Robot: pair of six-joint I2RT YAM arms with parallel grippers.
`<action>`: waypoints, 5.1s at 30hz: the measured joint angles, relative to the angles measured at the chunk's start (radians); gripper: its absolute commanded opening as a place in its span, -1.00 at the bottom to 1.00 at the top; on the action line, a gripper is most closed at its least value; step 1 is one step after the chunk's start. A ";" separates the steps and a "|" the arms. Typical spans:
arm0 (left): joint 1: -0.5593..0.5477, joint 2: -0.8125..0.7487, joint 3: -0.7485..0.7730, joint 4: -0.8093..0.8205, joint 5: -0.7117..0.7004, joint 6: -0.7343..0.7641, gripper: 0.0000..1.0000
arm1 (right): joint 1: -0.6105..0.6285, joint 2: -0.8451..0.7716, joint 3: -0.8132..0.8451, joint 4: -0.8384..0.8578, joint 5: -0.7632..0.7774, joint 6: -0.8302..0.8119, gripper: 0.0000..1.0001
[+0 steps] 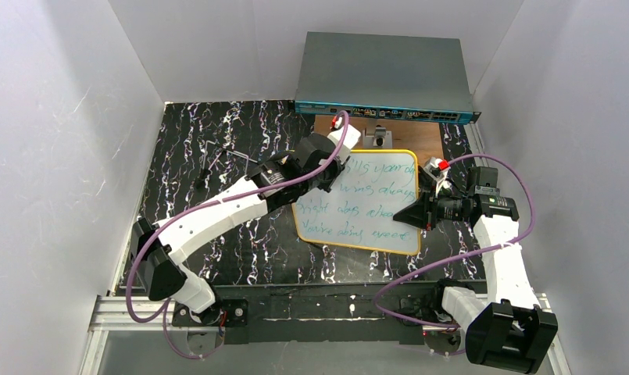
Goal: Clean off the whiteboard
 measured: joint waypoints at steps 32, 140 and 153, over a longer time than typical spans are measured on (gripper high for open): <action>0.042 -0.105 -0.188 0.111 0.027 -0.043 -1.00 | -0.001 0.001 0.000 -0.002 -0.003 -0.011 -0.97; -0.036 -0.134 -0.320 0.225 0.075 -0.099 -1.00 | -0.003 -0.008 0.000 -0.016 -0.008 -0.048 -0.97; -0.053 -0.047 -0.159 0.138 0.139 -0.084 -1.00 | -0.006 -0.008 0.000 -0.017 -0.006 -0.042 -0.97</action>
